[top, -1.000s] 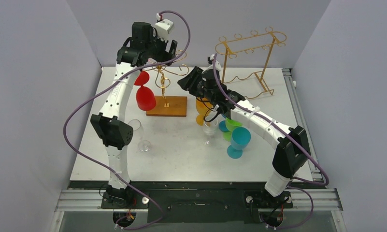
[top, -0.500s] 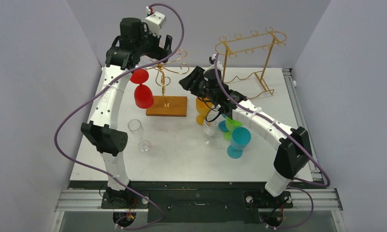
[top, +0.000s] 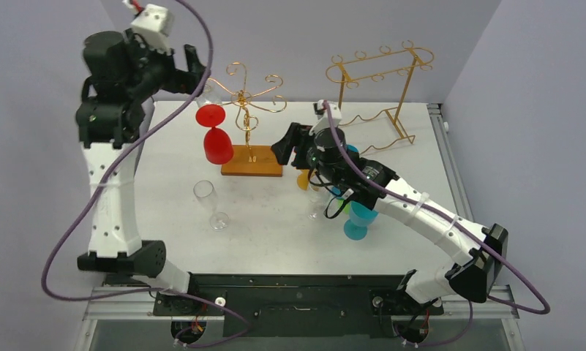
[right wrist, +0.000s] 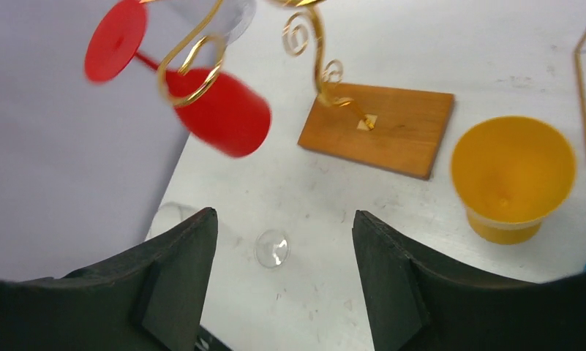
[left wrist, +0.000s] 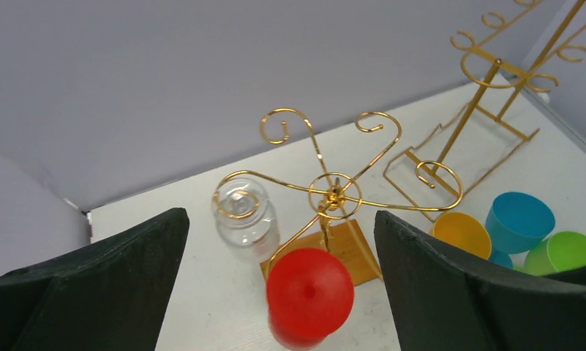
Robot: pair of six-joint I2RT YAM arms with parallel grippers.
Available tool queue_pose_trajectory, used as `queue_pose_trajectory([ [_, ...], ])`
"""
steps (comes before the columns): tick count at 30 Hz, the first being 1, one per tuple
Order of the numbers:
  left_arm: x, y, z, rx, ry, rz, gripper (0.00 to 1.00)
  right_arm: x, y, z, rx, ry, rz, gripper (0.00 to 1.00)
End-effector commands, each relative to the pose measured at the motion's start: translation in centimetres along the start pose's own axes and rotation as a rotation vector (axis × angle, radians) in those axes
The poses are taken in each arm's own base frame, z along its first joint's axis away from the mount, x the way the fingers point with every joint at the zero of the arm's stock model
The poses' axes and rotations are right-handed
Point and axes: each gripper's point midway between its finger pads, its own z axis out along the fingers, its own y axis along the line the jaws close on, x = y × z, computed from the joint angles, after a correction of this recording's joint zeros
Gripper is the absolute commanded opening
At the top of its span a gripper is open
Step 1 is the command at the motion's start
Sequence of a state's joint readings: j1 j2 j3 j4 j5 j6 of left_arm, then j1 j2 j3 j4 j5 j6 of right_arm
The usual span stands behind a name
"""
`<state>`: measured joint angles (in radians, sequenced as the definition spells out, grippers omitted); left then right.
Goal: Place the wine glass upside down on the wine glass rack
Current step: Pick up the wine glass at the center of the board.
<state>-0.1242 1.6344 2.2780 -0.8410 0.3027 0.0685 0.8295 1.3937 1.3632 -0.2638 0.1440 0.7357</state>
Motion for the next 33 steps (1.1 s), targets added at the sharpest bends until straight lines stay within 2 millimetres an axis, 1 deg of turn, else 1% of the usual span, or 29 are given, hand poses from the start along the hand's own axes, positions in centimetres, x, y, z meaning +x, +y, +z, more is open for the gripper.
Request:
queue_pose_trajectory([
  [1,-1.1,2.7,-6.2,-0.055,-0.08,-0.06,0.96,3.6,3.9,-1.5,-0.038,0.075,-0.217,0.65],
  [4,0.7,4.9,-8.5,-0.112,-0.062,-0.121,0.96,6.8,7.7,-0.8,-0.102,0.157,-0.332,0.66],
  [6,2.1,5.8,-9.8,-0.139,-0.045,-0.137,0.96,9.2,10.0,-0.3,-0.136,0.214,-0.41,0.66],
  [8,3.3,6.4,-10.8,-0.166,-0.028,-0.144,0.96,10.9,12.0,0.4,-0.166,0.245,-0.467,0.66],
  [10,4.5,6.6,-11.7,-0.183,-0.01,-0.149,0.96,12.2,13.4,1.2,-0.182,0.277,-0.49,0.66],
  [12,5.3,6.7,-12.4,-0.196,0.004,-0.133,0.96,13.1,14.3,2.3,-0.184,0.29,-0.504,0.64],
  [17,6.4,6.2,-13.5,-0.195,0.023,-0.137,0.96,14.3,14.9,4.2,-0.176,0.309,-0.52,0.57],
  [22,6.7,5.7,-13.5,-0.177,0.024,-0.151,0.96,15.5,14.1,5.6,-0.157,0.326,-0.524,0.52],
  [26,7.0,5.6,-13.4,-0.171,0.021,-0.162,0.96,15.8,13.8,6.1,-0.161,0.327,-0.504,0.5],
  [29,7.1,5.7,-13.3,-0.171,0.023,-0.161,0.96,15.5,13.8,6.1,-0.171,0.321,-0.494,0.49],
  [33,7.3,5.7,-13.1,-0.164,0.025,-0.168,0.96,15.1,13.6,6.9,-0.172,0.32,-0.471,0.46],
])
